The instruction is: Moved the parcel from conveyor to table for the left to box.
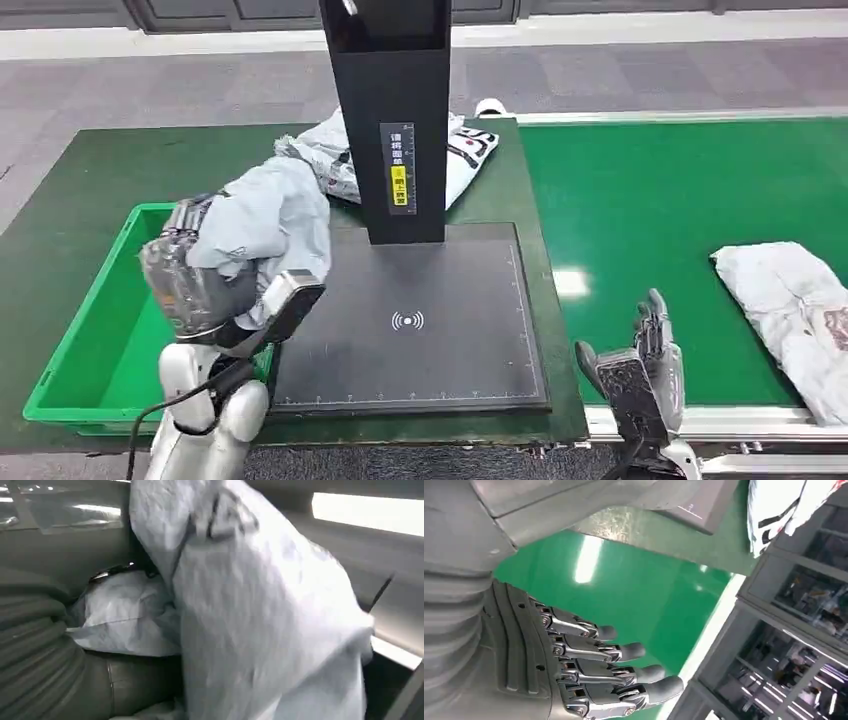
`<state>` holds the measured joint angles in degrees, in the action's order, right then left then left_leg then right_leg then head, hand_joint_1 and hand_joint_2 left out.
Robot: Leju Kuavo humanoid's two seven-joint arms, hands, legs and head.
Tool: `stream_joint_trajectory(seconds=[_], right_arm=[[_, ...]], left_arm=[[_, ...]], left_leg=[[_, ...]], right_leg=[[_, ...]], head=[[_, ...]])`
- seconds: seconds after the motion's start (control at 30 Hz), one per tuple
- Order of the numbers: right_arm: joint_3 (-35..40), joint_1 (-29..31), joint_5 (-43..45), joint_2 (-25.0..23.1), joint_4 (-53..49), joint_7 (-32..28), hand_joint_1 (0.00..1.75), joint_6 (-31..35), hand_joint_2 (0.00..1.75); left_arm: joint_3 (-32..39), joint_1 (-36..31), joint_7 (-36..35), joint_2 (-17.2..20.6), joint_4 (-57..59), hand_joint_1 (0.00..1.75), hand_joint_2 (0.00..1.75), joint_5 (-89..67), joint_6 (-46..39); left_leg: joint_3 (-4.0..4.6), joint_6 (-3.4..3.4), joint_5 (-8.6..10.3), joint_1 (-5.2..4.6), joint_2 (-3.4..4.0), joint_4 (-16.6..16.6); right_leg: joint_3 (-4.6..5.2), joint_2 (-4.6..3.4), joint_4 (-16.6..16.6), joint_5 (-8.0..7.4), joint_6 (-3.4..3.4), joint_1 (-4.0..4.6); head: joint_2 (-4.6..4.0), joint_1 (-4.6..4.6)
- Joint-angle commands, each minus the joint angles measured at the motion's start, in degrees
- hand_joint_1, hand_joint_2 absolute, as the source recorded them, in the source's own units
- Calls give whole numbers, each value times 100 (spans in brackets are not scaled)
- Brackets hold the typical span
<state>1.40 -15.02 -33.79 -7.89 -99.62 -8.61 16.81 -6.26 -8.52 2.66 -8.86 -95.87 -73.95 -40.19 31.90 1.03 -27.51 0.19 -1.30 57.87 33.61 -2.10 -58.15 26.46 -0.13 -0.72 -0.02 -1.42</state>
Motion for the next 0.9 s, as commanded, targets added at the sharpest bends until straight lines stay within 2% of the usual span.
stream_joint_trajectory(seconds=[0.03,0.27,0.47,0.53,0.57,0.6,0.67,0.73,0.87,0.9], right_arm=[[-469,-166,58,-182,-153,-16,0,43,175],[-678,-388,26,-280,-382,38,0,-6,175],[-752,-569,-67,-426,-503,-31,0,-127,175],[-735,-564,-75,-405,-480,-30,0,-163,175],[-733,-566,-70,-395,-474,-30,0,-159,175],[-733,-557,-58,-378,-469,-20,0,-190,175],[-739,-468,-75,-369,-458,20,0,-293,175],[-748,-428,-86,-374,-454,43,0,-317,175],[-751,-420,-94,-377,-459,57,0,-324,175],[-753,-429,-96,-379,-460,57,0,-322,175]], left_arm=[[1864,405,1580,-1114,-1479,175,175,744,19],[1686,60,1604,-1114,-1561,175,175,585,19],[2121,-391,1580,-1081,-1571,175,175,187,19],[2231,-647,808,-665,-984,175,175,-269,19],[2060,-705,396,-359,-828,175,175,-318,19],[1964,-859,-380,86,-104,175,175,-638,137],[1876,-1208,-1159,607,837,175,175,-857,879],[1841,-1359,-1200,721,1243,175,175,-772,668],[1773,-1303,-1216,683,1193,175,175,-776,606],[1758,-1269,-1242,676,1127,175,175,-789,603]], left_leg=[[8,-5,-4,8,24,3],[19,-10,8,7,-19,5],[19,-8,5,5,-18,9],[12,-6,7,2,-18,7],[11,-6,10,3,-20,3],[6,-6,10,-2,-18,0],[-2,-3,22,-1,-19,-18],[-5,-1,32,-4,-27,-25],[7,7,18,6,-6,3],[20,12,29,12,-6,-1]], right_leg=[[0,8,10,-5,3,10],[0,60,10,-4,3,3],[4,56,3,1,3,3],[4,44,0,-1,1,-1],[0,51,5,-2,1,1],[-1,44,4,-3,2,-4],[-10,55,19,-12,-2,-3],[-13,65,20,-16,-4,-6],[0,30,3,-16,-13,-2],[10,42,11,-24,-15,5]], head=[[2,2],[2,0],[0,0],[2,0],[2,0],[2,0],[2,0],[2,0],[2,0],[2,0]])
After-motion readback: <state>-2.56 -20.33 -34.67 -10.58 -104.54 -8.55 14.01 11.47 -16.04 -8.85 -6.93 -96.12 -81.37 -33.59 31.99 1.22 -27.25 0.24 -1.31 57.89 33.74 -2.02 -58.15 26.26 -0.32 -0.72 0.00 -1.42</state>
